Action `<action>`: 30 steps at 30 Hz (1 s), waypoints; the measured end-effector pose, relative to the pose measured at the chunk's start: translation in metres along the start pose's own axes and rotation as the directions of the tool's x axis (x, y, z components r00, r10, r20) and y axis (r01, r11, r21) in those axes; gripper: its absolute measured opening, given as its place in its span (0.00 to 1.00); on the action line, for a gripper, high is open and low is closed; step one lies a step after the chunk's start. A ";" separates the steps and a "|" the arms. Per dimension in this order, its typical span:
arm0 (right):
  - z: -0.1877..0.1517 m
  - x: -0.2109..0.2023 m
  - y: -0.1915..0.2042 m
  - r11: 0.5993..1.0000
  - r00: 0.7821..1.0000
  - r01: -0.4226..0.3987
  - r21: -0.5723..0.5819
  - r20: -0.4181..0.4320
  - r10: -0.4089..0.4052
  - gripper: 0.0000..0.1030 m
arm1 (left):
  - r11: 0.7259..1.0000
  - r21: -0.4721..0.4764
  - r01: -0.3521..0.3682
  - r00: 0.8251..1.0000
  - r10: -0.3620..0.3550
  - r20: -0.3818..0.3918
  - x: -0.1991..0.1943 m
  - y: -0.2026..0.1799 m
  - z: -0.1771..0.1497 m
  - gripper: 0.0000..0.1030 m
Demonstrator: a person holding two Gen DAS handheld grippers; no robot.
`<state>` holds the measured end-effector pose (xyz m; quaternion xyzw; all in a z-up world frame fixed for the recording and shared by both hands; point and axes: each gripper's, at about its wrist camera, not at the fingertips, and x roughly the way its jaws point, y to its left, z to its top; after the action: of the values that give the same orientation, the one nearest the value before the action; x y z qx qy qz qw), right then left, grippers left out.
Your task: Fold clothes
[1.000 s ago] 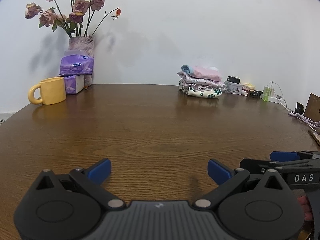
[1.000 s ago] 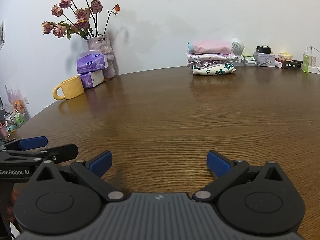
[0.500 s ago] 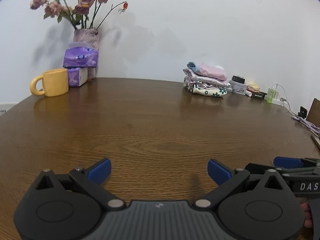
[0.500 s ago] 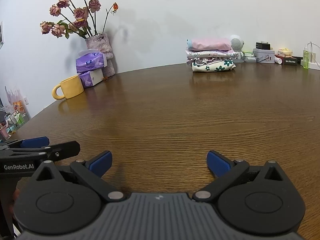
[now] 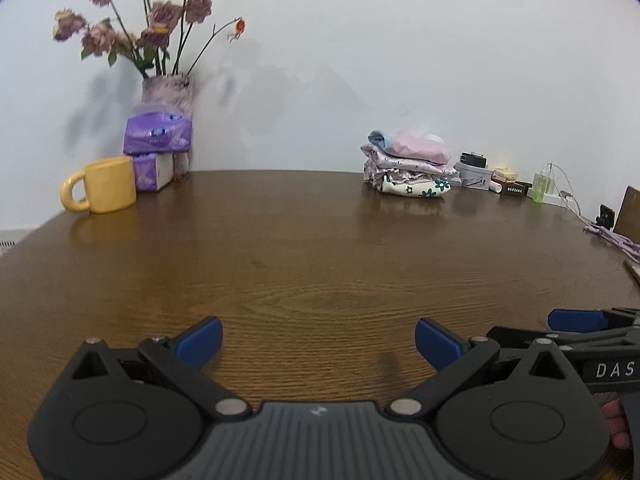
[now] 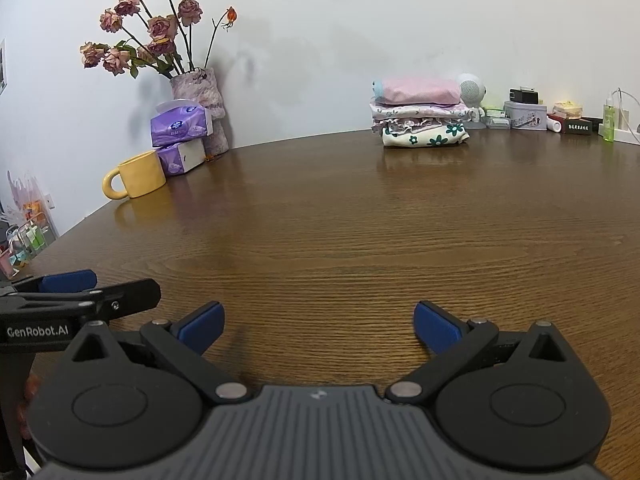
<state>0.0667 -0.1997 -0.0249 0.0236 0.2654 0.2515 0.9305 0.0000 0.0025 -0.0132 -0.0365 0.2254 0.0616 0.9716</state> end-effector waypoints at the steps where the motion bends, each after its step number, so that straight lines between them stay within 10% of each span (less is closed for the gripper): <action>1: 0.000 0.000 0.000 1.000 1.000 0.000 0.000 0.001 0.000 1.00 | 1.000 0.005 -0.004 1.000 0.004 0.004 0.000 -0.001 0.000 1.00; 30: -0.001 -0.001 0.000 1.000 1.000 -0.005 0.001 0.005 0.005 1.00 | 0.999 0.034 -0.014 1.000 0.013 0.020 -0.001 -0.005 -0.002 1.00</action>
<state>0.0656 -0.1998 -0.0250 0.0256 0.2634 0.2536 0.9304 -0.0014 -0.0025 -0.0145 -0.0176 0.2169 0.0645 0.9739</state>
